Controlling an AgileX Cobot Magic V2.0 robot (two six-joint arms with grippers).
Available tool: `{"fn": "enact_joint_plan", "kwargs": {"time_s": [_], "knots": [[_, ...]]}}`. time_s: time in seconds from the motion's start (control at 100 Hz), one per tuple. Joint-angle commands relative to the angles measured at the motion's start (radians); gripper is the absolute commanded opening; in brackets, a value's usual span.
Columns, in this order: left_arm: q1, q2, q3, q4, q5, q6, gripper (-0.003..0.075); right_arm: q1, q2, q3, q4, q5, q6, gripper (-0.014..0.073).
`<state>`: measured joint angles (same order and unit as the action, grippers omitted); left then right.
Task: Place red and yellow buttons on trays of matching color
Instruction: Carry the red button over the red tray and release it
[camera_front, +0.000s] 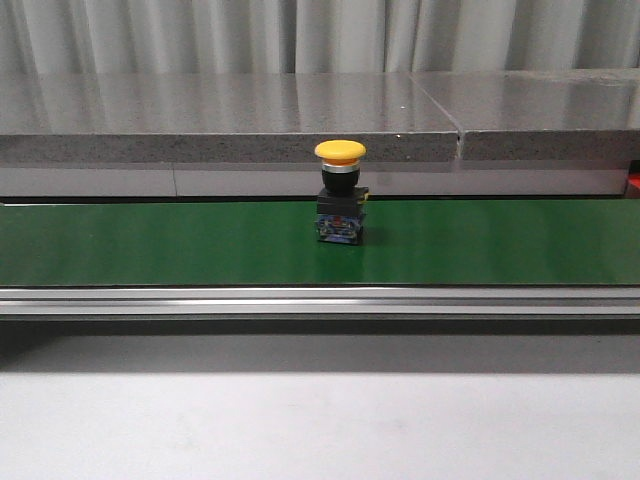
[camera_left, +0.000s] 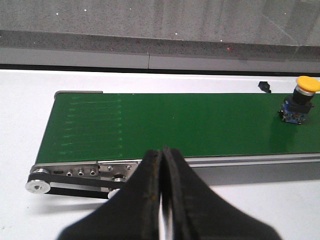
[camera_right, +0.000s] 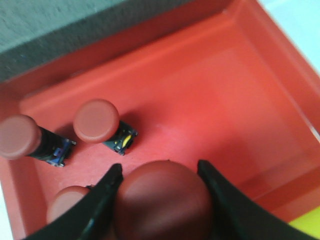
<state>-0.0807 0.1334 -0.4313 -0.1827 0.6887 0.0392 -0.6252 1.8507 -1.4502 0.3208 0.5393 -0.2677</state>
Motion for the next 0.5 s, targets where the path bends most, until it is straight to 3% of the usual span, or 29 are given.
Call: {"fn": "enact_joint_plan", "kwargs": {"time_s": [0.0,0.49], "knots": [[-0.006,0.011,-0.024,-0.016,-0.068,0.001,-0.0019,-0.003,-0.015,-0.036,0.022,-0.069,-0.002,0.0185],[-0.006,0.011,-0.024,-0.016,-0.068,0.001,-0.0019,-0.003,0.082,-0.036,0.029,-0.128,-0.002,0.0185]]}}
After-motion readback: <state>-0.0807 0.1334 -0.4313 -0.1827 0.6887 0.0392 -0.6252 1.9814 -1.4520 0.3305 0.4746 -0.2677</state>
